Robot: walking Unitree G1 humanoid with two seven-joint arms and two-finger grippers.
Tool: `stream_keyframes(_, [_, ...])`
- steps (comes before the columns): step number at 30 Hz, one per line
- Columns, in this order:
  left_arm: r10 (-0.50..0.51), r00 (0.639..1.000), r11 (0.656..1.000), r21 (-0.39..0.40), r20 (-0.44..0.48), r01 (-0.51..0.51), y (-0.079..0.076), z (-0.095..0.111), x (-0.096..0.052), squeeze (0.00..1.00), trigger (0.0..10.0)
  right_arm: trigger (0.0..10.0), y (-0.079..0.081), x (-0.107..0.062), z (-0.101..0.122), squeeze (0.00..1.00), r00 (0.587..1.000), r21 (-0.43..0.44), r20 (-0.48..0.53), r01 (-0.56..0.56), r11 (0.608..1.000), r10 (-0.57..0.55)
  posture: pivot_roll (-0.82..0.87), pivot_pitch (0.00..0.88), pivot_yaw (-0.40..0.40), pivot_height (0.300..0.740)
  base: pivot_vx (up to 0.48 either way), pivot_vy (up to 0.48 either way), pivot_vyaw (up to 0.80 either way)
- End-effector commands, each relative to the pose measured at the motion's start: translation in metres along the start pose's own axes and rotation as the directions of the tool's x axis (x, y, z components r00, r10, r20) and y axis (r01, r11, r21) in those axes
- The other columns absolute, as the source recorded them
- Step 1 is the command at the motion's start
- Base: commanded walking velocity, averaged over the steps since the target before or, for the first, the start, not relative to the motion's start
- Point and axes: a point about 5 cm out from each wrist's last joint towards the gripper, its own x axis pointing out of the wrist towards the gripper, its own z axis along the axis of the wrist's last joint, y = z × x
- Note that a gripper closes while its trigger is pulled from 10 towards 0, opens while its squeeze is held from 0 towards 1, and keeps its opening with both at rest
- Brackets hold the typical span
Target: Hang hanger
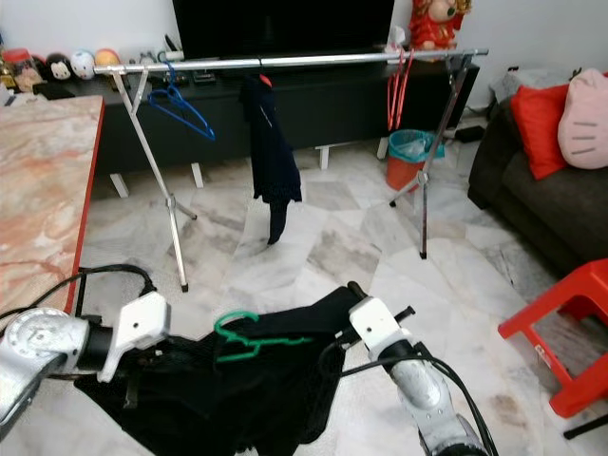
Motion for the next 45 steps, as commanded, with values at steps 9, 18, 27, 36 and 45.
stream_keyframes(9, [-0.051,0.993,0.999,0.01,0.11,0.05,0.0,0.012,-0.027,0.0,10.0,0.0,-0.013,-0.009,-0.008,0.0,0.997,0.035,-0.068,0.032,0.999,-0.029,0.0,0.0,-0.038,0.74,0.0,0.0,0.0])
stream_keyframes(18, [-0.098,0.965,0.994,-0.017,0.243,0.105,0.0,0.024,-0.05,0.0,10.0,0.0,-0.032,-0.017,-0.014,0.0,0.993,0.099,-0.1,0.077,0.992,-0.067,0.0,0.0,-0.038,0.74,0.0,0.0,0.0])
stream_keyframes(27, [-0.176,0.969,0.981,0.052,-0.174,0.187,-0.015,-0.01,-0.048,0.0,10.0,0.0,-0.043,-0.016,-0.016,0.0,0.987,0.226,-0.114,0.135,0.965,-0.112,0.01,0.0,-0.039,0.74,0.0,0.0,0.0])
stream_keyframes(36, [-0.11,0.987,0.986,0.115,-0.121,0.124,-0.014,-0.001,-0.048,0.0,10.0,0.0,-0.05,-0.016,-0.022,0.0,0.981,0.358,-0.158,0.165,0.919,-0.115,0.01,0.0,-0.044,0.74,0.0,0.0,0.0])
stream_keyframes(45, [-0.134,0.978,0.988,0.093,0.158,0.12,-0.013,0.028,-0.055,0.0,10.0,0.0,-0.039,-0.015,-0.026,0.0,0.986,0.435,-0.158,0.115,0.893,-0.051,0.02,0.0,-0.043,0.74,0.0,0.0,0.0])
